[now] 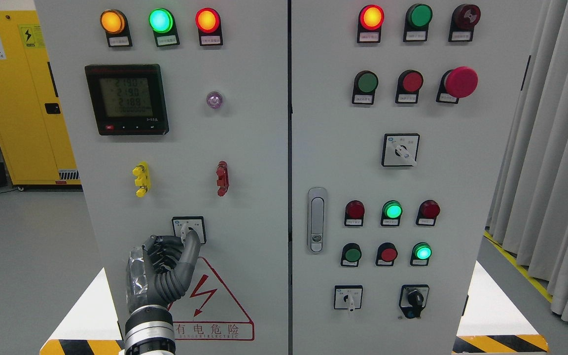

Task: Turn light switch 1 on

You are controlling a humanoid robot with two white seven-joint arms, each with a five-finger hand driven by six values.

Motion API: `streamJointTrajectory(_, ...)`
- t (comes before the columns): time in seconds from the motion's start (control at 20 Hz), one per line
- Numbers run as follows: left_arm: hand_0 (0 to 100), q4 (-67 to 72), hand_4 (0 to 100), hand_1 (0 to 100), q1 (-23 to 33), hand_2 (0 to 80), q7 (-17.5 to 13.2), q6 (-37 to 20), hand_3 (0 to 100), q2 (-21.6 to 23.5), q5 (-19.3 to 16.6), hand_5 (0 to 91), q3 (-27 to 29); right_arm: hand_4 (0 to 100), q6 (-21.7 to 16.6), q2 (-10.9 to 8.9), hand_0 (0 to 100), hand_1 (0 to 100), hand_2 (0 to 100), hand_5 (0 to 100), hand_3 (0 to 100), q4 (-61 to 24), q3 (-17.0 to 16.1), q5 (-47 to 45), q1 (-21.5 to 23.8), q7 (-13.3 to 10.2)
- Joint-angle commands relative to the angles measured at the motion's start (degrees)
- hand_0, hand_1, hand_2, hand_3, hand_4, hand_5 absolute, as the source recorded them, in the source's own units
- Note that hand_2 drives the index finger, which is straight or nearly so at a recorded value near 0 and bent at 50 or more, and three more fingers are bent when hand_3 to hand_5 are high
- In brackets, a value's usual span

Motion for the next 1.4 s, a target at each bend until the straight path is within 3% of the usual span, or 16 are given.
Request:
streamJointTrajectory(0.0, 38, -0.1, 90, 61, -0.1, 59.8, 0.1, 0.0, 81, 0.0, 0.0, 85.0, 0.0, 0, 0.0, 0.00, 0, 50, 4, 0, 0, 0.0, 0.0, -1.7, 0.0, 0.0)
streamJointTrajectory(1.35, 37, 0.0, 90, 63, -0.2, 60.4, 0.5, 0.2, 81, 0.0, 0.5, 85.5, -0.1, 0, 0.0, 0.00, 0, 50, 4, 0, 0, 0.0, 0.0, -1.7, 0.1, 0.0)
